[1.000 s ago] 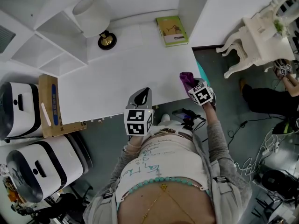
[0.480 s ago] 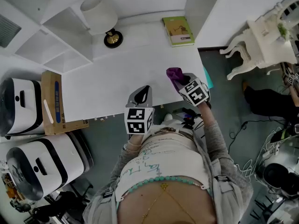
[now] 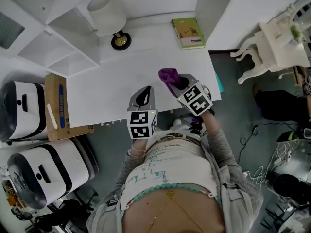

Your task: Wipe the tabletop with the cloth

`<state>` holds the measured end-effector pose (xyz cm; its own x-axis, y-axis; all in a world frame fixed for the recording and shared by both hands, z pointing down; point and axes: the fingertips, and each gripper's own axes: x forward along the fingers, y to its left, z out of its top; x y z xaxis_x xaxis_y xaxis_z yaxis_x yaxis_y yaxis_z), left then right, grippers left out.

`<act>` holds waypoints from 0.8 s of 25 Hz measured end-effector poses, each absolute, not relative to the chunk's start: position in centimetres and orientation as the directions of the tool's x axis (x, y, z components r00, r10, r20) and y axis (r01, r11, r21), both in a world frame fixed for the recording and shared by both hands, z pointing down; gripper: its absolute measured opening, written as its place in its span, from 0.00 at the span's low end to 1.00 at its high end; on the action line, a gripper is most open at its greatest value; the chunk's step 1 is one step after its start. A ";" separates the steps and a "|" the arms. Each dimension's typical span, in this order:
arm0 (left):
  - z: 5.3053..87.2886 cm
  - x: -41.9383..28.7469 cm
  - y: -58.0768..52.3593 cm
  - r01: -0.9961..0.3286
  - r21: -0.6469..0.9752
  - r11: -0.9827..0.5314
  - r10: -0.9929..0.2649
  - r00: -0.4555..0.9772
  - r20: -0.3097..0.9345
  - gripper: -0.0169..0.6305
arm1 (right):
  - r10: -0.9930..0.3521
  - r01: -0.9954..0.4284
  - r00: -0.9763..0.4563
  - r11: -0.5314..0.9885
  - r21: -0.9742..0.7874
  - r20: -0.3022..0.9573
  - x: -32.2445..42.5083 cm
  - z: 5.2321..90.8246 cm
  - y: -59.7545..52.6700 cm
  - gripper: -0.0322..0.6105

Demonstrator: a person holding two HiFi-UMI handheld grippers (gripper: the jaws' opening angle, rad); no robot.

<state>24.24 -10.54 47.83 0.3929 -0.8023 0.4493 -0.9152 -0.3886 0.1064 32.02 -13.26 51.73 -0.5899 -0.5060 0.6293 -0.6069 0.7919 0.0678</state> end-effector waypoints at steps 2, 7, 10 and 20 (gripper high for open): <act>47.6 23.8 -10.8 -0.920 0.099 -0.379 -0.810 0.382 0.445 0.03 | -0.511 -0.598 -0.604 0.798 0.076 0.612 31.0 50.7 -13.1 0.18; 46.6 22.5 -11.5 -0.932 0.076 -0.355 -0.835 0.352 0.423 0.03 | -0.532 -0.590 -0.643 0.803 0.088 0.550 28.9 48.0 -12.8 0.18; 45.9 22.0 -11.8 -0.938 0.070 -0.340 -0.849 0.338 0.407 0.03 | -0.539 -0.586 -0.667 0.806 0.084 0.515 27.6 46.6 -12.6 0.18; 43.8 20.8 -12.5 -0.951 0.065 -0.304 -0.879 0.306 0.365 0.03 | -0.545 -0.574 -0.711 0.815 0.081 0.444 24.8 43.9 -12.6 0.18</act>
<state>20.79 -12.49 43.78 0.3060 -0.8794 0.3647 -0.9505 -0.3038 0.0650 24.83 -12.57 43.90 -0.7110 -0.5454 0.4439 -0.5742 0.8147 0.0813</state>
